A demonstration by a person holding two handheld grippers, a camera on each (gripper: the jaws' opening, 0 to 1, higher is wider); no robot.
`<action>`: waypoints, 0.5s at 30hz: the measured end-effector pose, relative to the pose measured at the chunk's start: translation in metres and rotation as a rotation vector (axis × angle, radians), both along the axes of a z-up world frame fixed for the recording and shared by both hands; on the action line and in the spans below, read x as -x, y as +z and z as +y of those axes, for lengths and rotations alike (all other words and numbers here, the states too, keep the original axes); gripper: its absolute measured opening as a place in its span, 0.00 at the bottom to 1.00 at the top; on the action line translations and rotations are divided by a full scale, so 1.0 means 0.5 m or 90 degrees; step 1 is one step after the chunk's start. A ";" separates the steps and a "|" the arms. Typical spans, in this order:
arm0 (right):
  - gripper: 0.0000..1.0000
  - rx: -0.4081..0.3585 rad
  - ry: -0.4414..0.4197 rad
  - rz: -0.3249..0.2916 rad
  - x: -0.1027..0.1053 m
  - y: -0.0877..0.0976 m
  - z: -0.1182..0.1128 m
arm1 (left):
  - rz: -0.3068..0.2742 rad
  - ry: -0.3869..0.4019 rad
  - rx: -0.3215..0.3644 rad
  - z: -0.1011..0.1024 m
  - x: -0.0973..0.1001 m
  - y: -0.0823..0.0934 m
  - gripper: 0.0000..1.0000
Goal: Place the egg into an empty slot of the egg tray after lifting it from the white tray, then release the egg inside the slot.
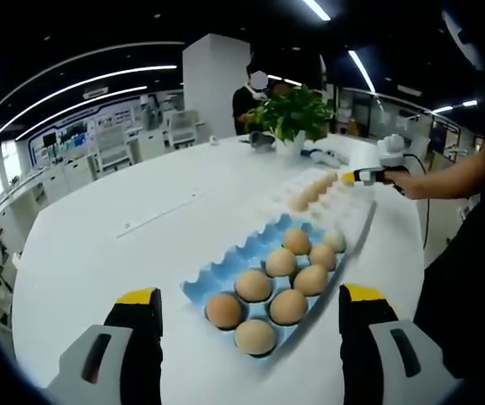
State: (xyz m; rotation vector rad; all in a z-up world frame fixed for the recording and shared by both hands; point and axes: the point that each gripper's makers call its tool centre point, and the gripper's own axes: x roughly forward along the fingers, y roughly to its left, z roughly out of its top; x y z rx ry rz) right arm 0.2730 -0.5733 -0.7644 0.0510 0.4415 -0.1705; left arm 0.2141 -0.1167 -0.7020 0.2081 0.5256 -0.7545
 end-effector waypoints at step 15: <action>0.25 -0.002 0.009 -0.008 -0.005 0.012 -0.003 | -0.005 0.001 -0.007 0.009 0.000 0.005 0.88</action>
